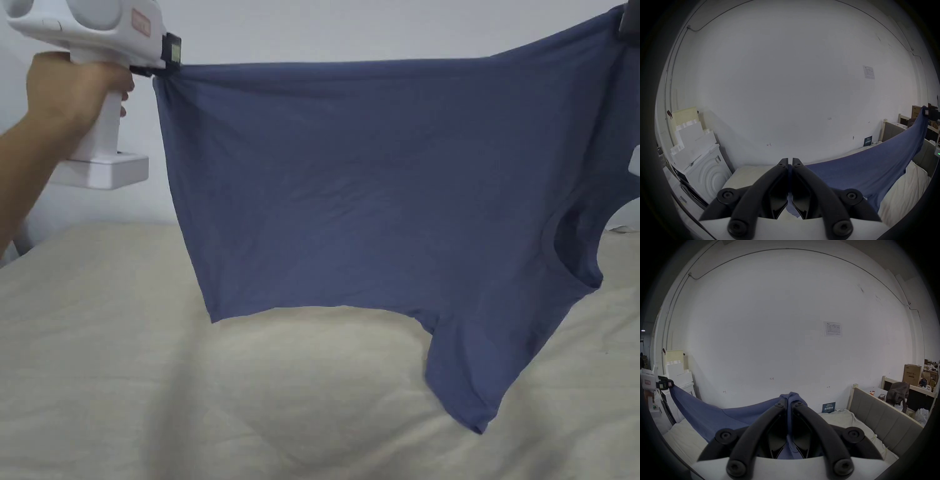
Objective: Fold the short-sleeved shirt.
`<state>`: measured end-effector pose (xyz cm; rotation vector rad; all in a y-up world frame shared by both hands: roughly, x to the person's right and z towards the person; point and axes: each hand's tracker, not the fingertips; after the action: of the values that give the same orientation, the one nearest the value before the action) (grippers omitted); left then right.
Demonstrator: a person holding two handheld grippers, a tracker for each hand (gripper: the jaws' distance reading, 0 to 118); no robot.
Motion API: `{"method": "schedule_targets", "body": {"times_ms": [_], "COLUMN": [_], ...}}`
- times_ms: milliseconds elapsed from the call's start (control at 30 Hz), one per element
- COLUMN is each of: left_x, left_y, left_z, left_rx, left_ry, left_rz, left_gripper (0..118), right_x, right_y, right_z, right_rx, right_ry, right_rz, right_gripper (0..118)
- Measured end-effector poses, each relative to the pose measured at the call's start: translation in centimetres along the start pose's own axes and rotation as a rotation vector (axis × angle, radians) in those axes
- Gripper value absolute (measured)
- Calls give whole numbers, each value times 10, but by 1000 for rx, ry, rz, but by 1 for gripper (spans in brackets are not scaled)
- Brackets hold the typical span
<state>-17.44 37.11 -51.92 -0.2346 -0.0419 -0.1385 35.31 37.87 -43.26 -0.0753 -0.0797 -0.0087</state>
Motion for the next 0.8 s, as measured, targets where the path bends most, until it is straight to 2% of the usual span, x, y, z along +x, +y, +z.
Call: {"method": "schedule_targets", "body": {"times_ms": [133, 400, 567, 800], "left_x": [5, 14, 19, 24], "left_y": [-48, -171, -242, -326], "left_z": [-8, -11, 10, 52], "left_rx": [-56, -225, -309, -399], "left_ry": [-18, -85, -114, -153], "left_rz": [13, 61, 56, 52], "left_gripper": [0, 0, 0, 0], "right_x": [-1, 6, 15, 20], "right_y": [-40, -165, -242, -318], "right_z": [2, 9, 36, 95], "right_rx": [-29, -186, -284, -381], "right_ry": [-2, 20, 31, 52], "right_rz": [20, -22, -84, -108], "right_gripper": [1, 1, 1, 1]}}
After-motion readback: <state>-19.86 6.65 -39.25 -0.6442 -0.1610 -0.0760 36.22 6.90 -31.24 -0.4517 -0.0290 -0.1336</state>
